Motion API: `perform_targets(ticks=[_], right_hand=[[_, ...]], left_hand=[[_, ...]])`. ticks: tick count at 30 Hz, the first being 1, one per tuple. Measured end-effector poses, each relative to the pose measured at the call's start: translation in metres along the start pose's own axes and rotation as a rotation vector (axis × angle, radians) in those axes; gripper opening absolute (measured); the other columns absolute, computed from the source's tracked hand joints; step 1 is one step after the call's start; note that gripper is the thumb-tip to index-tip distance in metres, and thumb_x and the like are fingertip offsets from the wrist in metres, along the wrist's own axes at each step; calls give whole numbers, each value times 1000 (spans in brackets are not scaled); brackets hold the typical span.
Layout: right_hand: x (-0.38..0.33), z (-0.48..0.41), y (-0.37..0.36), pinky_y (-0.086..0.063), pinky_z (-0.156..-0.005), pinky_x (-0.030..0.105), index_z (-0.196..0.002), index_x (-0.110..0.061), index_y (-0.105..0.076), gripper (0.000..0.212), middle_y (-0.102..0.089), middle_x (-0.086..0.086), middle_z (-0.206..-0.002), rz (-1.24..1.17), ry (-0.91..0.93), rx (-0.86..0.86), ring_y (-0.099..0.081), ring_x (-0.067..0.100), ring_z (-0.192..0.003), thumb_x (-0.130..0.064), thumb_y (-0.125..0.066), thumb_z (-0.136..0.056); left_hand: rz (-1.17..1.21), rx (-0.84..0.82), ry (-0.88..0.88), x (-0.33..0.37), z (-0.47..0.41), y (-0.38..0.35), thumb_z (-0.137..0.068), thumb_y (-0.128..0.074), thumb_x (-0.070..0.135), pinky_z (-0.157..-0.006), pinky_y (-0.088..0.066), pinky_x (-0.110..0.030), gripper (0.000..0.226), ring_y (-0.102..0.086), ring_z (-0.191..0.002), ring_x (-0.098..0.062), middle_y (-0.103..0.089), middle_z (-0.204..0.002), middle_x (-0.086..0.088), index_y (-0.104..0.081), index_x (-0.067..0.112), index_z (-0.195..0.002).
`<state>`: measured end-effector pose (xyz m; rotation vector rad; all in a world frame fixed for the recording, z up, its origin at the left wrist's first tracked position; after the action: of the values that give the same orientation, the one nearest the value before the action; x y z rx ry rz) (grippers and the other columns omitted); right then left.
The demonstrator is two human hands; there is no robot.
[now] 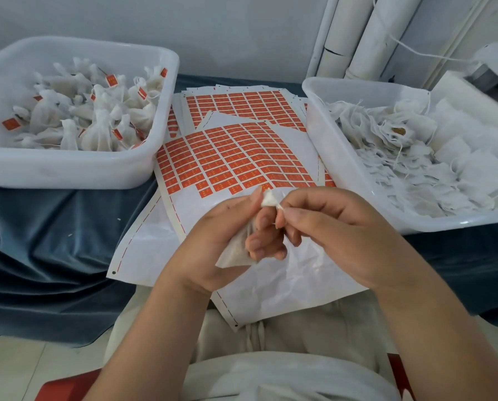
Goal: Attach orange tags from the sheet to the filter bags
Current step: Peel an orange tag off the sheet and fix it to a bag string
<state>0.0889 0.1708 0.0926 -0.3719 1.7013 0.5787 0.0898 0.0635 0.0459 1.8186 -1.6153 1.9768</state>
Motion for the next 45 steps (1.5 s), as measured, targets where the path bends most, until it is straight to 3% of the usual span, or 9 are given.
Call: perform_targets(ticks=[7, 11, 14, 18, 27, 31, 35, 38, 45], right_hand=[[-8, 2, 4, -52, -75, 26, -86, -35, -70, 16, -65, -10, -81, 189, 73, 50, -62, 12, -78, -29, -61, -99], [-28, 8, 17, -52, -78, 24, -98, -25, -71, 8, -67, -11, -91, 554, 316, 235, -67, 20, -87, -23, -64, -101], [-28, 9, 25, -52, -79, 29, -97, -20, -72, 7, -68, -8, -93, 495, 334, 224, -66, 24, -88, -18, -66, -99], [-21, 7, 29, -51, -81, 32, -95, -19, -71, 8, -68, -5, -96, 417, 301, 147, -65, 25, -91, -15, -65, -98], [-15, 4, 23, -59, -84, 35, -117, -36, -70, 20, -72, -5, -113, 285, 245, 176, -70, 26, -104, -43, -67, -99], [-9, 1, 28, -59, -79, 30, -94, -39, -74, 6, -74, -7, -102, 255, 155, 218, -72, 18, -93, -40, -69, -97], [13, 2, 23, -54, -79, 30, -82, -23, -72, 27, -68, 4, -94, -169, -118, 10, -65, 20, -90, -48, -73, -92], [13, -1, 18, -52, -86, 35, -70, -19, -63, 25, -63, 6, -97, -415, -131, -54, -58, 23, -95, -27, -70, -92], [15, 2, 48, -58, -71, 29, -77, -19, -65, 26, -41, -9, -50, -558, -212, 199, -54, 11, -64, -32, -60, -98]], left_hand=[[-19, -11, -16, 0, -1, -6, -104, -58, 40, -77, -50, -31, 34, -51, -58, -10, -55, -61, 4, -63, 17, -80], [-659, 77, -168, 24, 9, -6, -102, -61, 44, -67, -48, -27, 25, -52, -59, -11, -57, -66, 9, -72, 26, -87], [-1154, 196, -355, 47, 14, -14, -100, -67, 33, -57, -43, -20, 13, -55, -57, -13, -61, -68, 19, -74, 41, -93], [-1379, 266, -472, 58, 18, -25, -96, -73, 24, -59, -42, -15, 9, -60, -61, -15, -67, -75, 24, -82, 23, -98], [-1395, 360, -470, 60, 16, -33, -96, -72, 26, -56, -37, -6, 13, -57, -57, -2, -59, -67, 32, -72, 38, -90], [-1134, 366, -300, 52, 14, -20, -94, -72, 39, -50, -44, -16, 12, -59, -53, -11, -70, -70, 14, -76, 38, -82], [-960, 353, -142, 45, 13, -5, -89, -75, 49, -54, -46, -16, 13, -58, -60, -7, -68, -71, 10, -77, 38, -84], [-899, 262, -59, 36, 11, -4, -93, -75, 40, -52, -44, -20, 6, -52, -59, -15, -63, -73, 1, -77, 35, -95], [-1032, 273, 38, 38, 14, 3, -98, -50, 60, -74, -58, -36, 35, -64, -79, -27, -67, -86, -2, -76, 40, -110]])
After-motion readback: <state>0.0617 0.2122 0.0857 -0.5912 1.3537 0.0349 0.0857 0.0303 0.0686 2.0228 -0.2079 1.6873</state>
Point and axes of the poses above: each hand's wrist, its own z-axis away from the middle knuckle, its own y-axis out of the back of the hand, x = y × z, the point moved 7 cm from there along -z, towards the middle knuckle
